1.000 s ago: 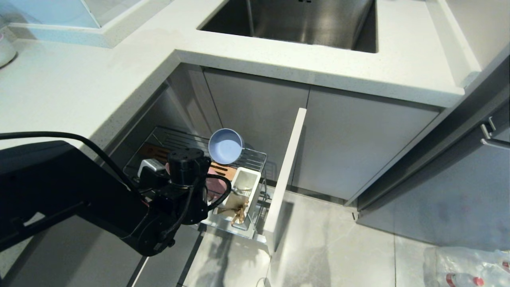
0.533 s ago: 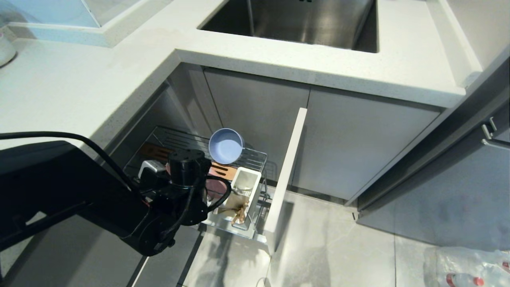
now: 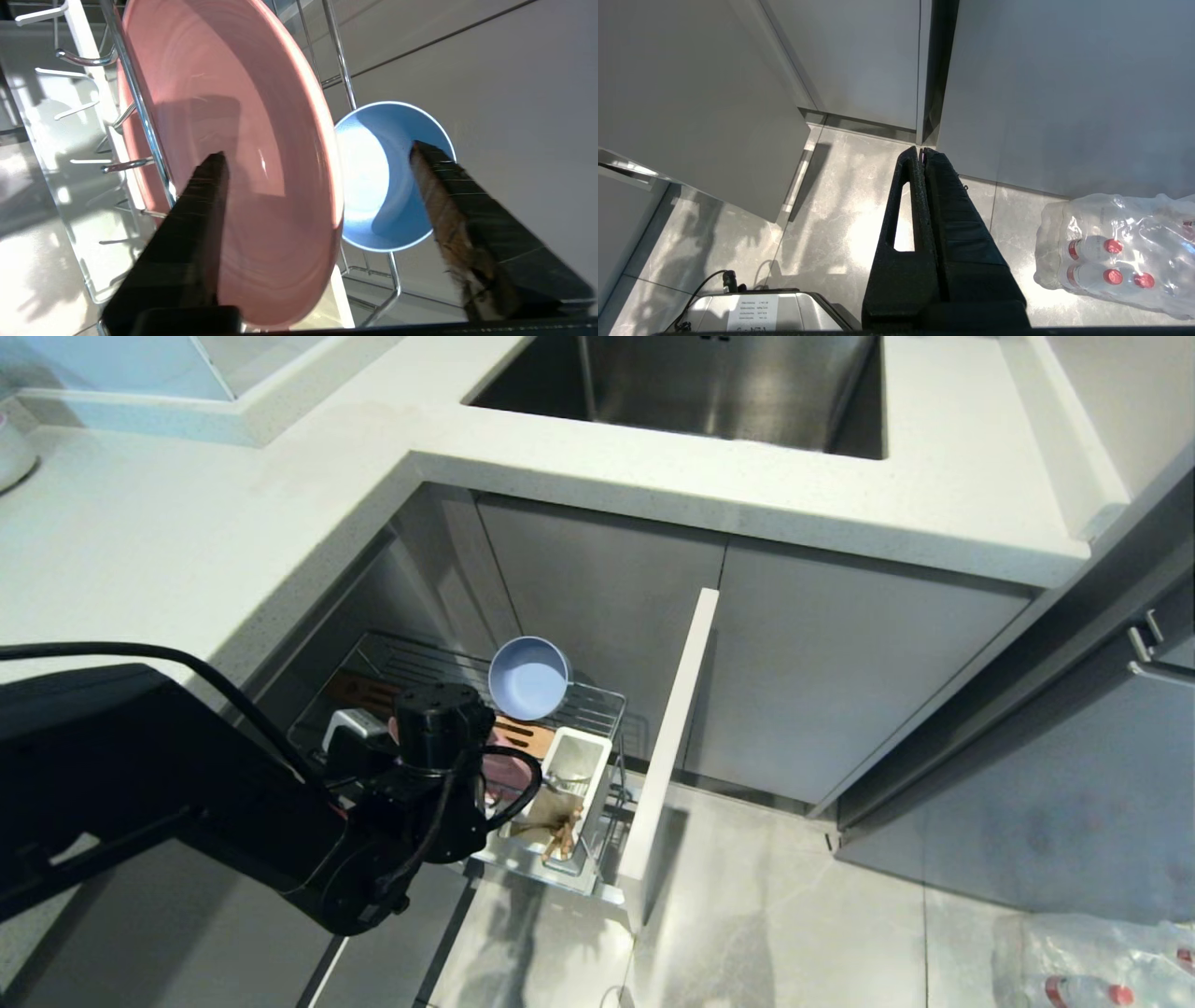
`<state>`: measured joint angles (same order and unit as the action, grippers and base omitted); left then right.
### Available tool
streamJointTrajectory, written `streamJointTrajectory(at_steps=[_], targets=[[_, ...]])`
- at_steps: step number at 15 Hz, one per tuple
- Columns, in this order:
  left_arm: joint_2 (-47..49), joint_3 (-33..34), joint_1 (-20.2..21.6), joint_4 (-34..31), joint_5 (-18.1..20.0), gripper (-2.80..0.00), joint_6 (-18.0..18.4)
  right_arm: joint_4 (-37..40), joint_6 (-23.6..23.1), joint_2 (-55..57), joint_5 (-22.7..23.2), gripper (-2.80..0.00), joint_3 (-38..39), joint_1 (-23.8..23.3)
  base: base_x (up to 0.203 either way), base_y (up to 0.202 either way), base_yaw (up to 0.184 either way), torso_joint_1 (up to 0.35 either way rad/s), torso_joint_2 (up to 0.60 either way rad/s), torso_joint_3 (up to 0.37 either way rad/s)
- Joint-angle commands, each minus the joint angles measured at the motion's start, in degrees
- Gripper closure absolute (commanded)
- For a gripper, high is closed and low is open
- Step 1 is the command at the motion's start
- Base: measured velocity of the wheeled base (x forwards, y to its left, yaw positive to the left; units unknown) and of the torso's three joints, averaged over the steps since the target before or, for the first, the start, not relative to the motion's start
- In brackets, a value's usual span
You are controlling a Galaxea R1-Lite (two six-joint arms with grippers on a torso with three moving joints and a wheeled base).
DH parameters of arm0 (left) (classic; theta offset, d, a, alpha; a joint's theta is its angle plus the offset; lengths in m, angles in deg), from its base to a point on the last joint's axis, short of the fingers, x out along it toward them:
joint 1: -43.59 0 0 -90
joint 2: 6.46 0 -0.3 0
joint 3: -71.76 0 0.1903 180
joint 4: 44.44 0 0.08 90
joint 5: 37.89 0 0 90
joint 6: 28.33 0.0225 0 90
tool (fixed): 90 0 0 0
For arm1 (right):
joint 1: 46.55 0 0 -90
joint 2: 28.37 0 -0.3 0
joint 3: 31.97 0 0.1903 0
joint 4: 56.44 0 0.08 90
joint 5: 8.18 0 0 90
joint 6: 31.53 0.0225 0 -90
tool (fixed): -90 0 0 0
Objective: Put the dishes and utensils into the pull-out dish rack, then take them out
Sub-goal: Pick up the plate and place it in the cupboard
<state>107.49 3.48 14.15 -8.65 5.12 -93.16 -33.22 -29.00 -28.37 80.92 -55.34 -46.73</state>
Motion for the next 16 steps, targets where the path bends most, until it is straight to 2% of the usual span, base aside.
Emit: streamJointTrajectory(at_steps=[1,13,14,16], targets=[[-1.6,-0.1,-0.2,-1.0,-0.3,-2.8,-0.4,0.0,0.0,0.0,0.0,0.0,0.0,0.0,0.0,0.0,0.0,0.0,0.0,0.0],[-16.4,-0.5,-2.9,-16.8,-3.2,-2.8,-0.5,0.1,0.0,0.0,0.0,0.0,0.0,0.0,0.0,0.0,0.0,0.0,0.0,0.0],[-18.2,-0.5,-3.3,-18.0,-3.5,0.0,-0.4,0.0,0.0,0.0,0.0,0.0,0.0,0.0,0.0,0.0,0.0,0.0,0.0,0.0],[-22.2,-0.8,-4.3,-22.0,-4.0,0.0,-0.4,0.0,0.0,0.0,0.0,0.0,0.0,0.0,0.0,0.0,0.0,0.0,0.0,0.0]])
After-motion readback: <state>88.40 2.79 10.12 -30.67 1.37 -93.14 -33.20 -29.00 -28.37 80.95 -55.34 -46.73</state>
